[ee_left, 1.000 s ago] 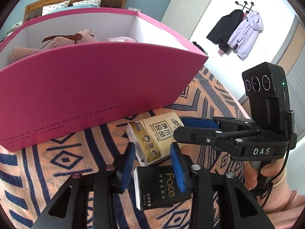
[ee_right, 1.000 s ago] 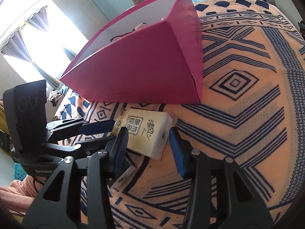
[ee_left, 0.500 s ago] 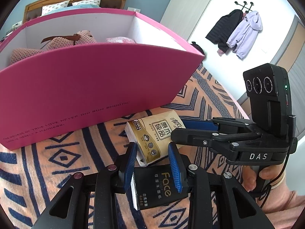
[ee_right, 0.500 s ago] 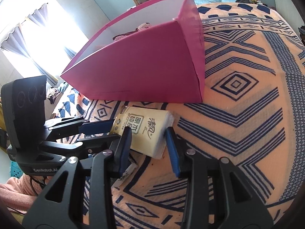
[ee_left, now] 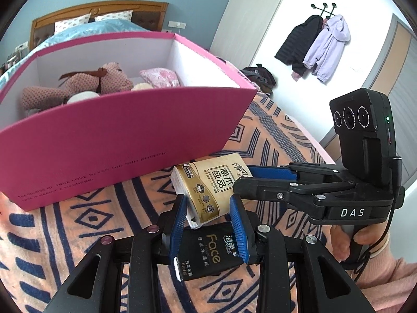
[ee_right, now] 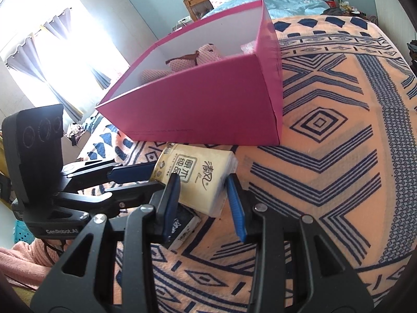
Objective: Organize objects
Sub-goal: 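Grasp the yellow tissue pack with the right gripper and lift it, then carry the yellow tissue pack with the right gripper over the box rim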
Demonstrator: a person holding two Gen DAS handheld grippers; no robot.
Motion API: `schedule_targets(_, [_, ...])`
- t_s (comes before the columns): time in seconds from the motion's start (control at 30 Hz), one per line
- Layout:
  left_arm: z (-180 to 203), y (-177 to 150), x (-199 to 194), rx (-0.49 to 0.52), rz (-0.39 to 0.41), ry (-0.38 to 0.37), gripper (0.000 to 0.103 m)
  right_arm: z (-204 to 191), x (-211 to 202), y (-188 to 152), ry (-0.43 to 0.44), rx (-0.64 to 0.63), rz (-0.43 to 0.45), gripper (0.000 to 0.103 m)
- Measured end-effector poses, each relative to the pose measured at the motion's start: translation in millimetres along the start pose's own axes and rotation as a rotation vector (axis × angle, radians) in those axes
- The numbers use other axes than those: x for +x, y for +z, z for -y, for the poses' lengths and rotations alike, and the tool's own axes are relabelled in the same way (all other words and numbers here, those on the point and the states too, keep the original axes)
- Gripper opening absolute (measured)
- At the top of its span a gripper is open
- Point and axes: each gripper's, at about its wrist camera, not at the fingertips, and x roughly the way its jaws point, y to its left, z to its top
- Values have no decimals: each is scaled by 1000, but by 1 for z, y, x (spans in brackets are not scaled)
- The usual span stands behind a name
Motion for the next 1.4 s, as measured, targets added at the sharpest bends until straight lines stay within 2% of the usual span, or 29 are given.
schedule_targets(1.4, [24, 11, -39, 57, 106, 11, 34, -26, -40, 3, 9, -81, 100, 40])
